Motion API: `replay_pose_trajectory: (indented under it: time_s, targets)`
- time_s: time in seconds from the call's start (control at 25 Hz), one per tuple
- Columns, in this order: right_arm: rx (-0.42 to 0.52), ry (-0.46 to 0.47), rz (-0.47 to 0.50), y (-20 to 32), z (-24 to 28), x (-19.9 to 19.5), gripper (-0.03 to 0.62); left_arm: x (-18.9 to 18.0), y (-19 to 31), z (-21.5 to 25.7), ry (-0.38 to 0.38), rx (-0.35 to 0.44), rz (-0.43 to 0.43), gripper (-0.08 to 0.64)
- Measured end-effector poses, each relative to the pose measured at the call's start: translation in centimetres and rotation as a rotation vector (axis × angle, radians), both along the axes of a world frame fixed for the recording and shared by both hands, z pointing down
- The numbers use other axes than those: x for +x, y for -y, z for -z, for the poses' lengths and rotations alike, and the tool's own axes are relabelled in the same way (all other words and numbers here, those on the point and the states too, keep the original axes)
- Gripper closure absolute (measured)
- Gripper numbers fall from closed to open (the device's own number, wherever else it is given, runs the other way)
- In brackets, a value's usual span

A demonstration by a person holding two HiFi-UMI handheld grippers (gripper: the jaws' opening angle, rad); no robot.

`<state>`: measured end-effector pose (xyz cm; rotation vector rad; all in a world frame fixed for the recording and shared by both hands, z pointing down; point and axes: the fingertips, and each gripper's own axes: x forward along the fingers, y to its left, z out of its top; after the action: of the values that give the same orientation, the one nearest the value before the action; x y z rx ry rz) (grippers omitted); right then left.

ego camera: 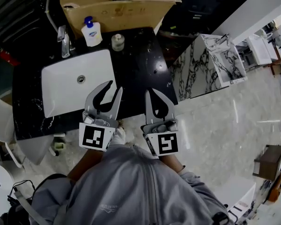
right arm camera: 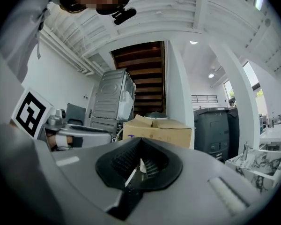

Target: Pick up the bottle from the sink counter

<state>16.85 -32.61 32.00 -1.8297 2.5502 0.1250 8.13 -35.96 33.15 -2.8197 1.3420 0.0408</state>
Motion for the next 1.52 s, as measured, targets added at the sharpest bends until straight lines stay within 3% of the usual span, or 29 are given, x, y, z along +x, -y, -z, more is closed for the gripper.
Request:
replay_pose_trajectory:
  time_s: [0.4, 1.04, 1.52]
  targets:
    - [-0.029, -0.001, -0.002, 9.0, -3.0, 0.2, 0.592, 0.5, 8.2, -3.3, 0.008, -0.026, 0.0, 0.448]
    - [-0.133, 0.012, 0.094, 14.2, -6.5, 3.2, 0.592, 3.1, 16.5, -7.5, 0.02, -0.136, 0.092, 0.402]
    - [-0.207, 0.009, 0.118, 17.5, -11.1, 3.3, 0.592, 2.6, 22.3, -14.4, 0.07, -0.222, 0.165, 0.347]
